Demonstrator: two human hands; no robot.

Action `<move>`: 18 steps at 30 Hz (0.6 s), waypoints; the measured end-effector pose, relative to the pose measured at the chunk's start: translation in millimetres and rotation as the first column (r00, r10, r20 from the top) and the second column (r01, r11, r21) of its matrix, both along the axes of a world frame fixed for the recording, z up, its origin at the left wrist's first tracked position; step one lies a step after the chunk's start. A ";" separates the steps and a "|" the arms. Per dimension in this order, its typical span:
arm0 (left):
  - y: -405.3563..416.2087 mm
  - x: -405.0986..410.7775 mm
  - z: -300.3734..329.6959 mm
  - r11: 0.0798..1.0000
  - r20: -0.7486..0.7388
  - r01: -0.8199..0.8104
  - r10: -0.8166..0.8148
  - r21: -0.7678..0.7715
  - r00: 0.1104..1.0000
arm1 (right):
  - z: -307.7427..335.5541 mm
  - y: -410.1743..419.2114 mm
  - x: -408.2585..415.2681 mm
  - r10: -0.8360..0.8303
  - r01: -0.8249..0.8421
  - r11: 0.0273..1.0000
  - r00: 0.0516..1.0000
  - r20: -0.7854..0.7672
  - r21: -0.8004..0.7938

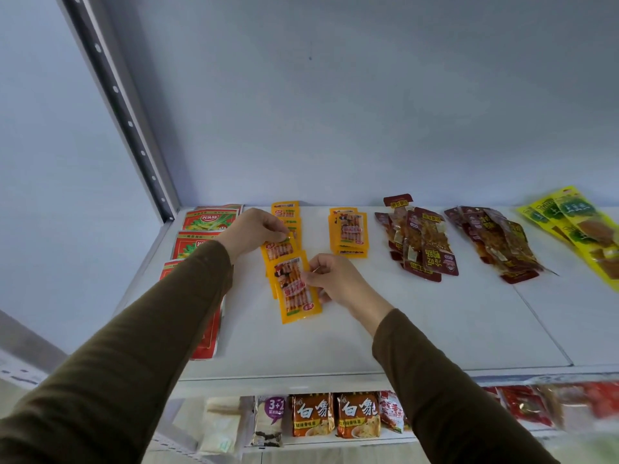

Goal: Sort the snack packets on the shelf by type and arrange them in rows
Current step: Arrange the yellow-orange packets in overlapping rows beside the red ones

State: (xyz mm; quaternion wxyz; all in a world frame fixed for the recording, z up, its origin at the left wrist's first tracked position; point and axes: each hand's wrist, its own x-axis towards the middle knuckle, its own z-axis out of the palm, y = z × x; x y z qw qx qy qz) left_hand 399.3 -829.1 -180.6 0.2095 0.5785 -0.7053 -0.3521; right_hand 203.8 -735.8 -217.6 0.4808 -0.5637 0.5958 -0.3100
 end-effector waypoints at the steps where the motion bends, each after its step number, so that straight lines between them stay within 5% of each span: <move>1: -1.8 -2.1 1.5 1.000 0.021 0.020 -0.020 0.000 1.000 | 0.0 -0.9 1.1 -0.005 0.005 1.000 1.000 0.002 0.004; 18: 2.5 -9.1 -1.5 0.995 0.000 -0.024 0.025 -0.095 1.000 | -12.5 -6.8 19.5 -0.109 0.103 0.994 0.976 -0.187 -0.042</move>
